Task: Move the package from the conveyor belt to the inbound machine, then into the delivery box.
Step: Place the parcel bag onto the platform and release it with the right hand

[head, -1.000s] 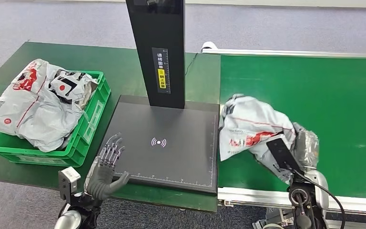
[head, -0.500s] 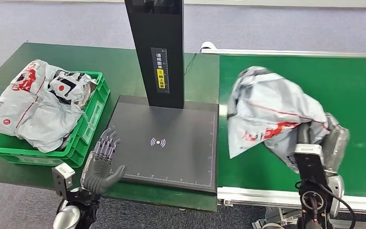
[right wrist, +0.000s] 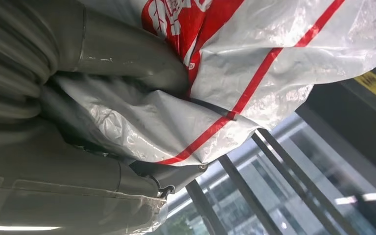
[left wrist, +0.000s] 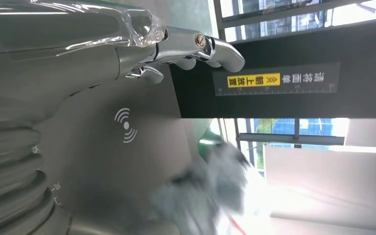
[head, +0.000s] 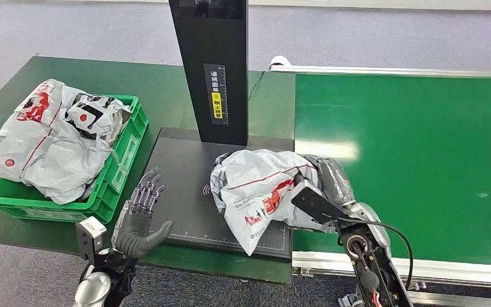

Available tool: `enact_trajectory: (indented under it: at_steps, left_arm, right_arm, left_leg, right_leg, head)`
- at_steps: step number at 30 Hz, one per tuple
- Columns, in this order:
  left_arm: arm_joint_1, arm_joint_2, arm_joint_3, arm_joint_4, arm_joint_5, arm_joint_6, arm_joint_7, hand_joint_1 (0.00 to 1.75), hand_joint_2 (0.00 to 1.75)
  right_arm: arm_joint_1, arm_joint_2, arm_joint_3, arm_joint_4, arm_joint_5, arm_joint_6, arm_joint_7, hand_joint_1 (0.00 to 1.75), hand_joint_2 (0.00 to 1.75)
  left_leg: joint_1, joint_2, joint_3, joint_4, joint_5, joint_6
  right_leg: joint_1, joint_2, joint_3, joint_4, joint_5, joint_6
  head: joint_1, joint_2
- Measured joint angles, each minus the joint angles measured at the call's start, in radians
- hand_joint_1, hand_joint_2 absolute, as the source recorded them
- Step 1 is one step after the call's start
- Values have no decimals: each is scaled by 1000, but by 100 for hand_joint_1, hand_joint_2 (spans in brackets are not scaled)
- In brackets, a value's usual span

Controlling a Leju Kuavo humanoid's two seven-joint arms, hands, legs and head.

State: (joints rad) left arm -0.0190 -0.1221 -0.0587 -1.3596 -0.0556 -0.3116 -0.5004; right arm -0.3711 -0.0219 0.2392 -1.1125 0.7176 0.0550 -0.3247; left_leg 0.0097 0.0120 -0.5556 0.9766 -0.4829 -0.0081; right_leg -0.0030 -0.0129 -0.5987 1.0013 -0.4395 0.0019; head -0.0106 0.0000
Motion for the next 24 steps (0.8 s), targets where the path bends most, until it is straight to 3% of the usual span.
enact_trajectory:
  at_steps: [4,8,18,22,23,24]
  left_arm:
    - [-5,1,-4,0,-1,-1,11,0,175]
    - [-7,2,-9,0,0,-1,17,0,175]
    - [-12,5,-11,1,2,-3,18,0,175]
    - [-33,8,-23,13,5,-11,14,0,175]
    - [-41,9,-28,19,6,-13,12,0,175]
    - [-50,10,-32,25,7,-14,10,0,175]
  right_arm:
    - [-117,2,102,144,44,-10,65,175,175]
    - [-202,20,187,262,87,-69,73,175,175]
    - [-268,44,254,374,94,-86,58,175,175]
    - [-320,91,284,450,83,-34,4,175,175]
    - [-335,107,293,474,77,-10,-11,161,175]
    - [-348,124,301,497,73,13,-23,125,175]
  left_leg:
    - [0,0,0,0,0,0]
    - [1,0,0,0,0,0]
    - [0,0,-1,0,0,0]
    - [1,0,0,0,0,0]
    - [1,0,1,0,0,0]
    - [1,0,1,0,1,-1]
  right_leg:
    - [0,0,0,0,0,0]
    - [1,0,0,0,0,0]
    - [0,-1,0,0,0,0]
    - [1,0,0,0,0,0]
    - [1,0,0,0,0,0]
    - [2,0,0,0,0,-1]
  head:
    - [0,0]
    - [0,0]
    - [0,0]
    - [0,0]
    - [0,0]
    - [0,0]
